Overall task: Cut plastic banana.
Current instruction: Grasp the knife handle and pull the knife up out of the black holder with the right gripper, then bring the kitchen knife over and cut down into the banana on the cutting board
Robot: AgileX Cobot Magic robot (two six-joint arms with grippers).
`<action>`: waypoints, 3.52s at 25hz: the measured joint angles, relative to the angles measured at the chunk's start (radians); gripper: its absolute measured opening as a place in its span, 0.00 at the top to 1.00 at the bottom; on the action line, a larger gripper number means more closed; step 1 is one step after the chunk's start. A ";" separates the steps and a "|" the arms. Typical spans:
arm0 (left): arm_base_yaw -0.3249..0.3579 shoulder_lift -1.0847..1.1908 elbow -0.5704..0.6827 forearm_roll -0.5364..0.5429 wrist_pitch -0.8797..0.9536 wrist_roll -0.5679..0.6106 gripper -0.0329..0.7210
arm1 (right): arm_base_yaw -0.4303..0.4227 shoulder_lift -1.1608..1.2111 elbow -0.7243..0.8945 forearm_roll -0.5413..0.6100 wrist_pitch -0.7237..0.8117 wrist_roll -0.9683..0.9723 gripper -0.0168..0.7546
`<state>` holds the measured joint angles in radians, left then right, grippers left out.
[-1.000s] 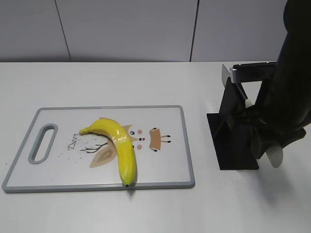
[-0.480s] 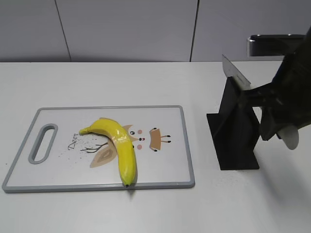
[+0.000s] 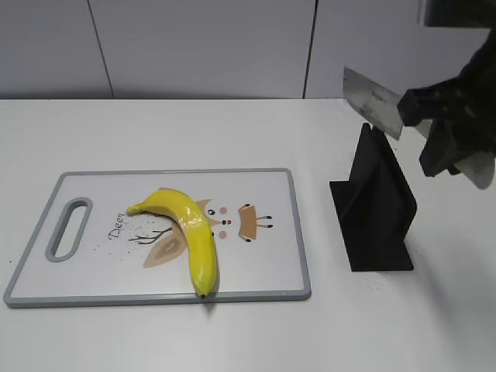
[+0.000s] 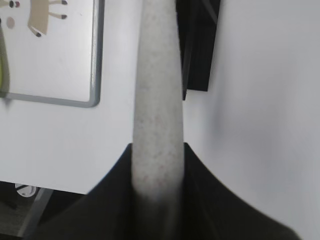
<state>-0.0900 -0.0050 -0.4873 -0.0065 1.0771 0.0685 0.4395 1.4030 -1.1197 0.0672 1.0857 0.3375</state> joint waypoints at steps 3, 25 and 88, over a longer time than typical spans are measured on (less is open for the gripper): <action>0.000 0.000 0.000 0.000 0.000 0.000 0.31 | 0.001 -0.017 -0.039 0.000 0.000 0.000 0.73; 0.000 0.479 -0.190 -0.091 -0.385 0.119 0.29 | -0.025 0.178 -0.320 0.107 0.044 -0.492 0.73; -0.356 1.757 -0.816 -0.221 -0.083 1.002 0.96 | -0.027 0.599 -0.517 0.356 0.138 -1.537 0.72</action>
<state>-0.4460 1.7519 -1.3029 -0.2277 0.9944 1.0703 0.4130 2.0022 -1.6366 0.4228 1.2241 -1.1993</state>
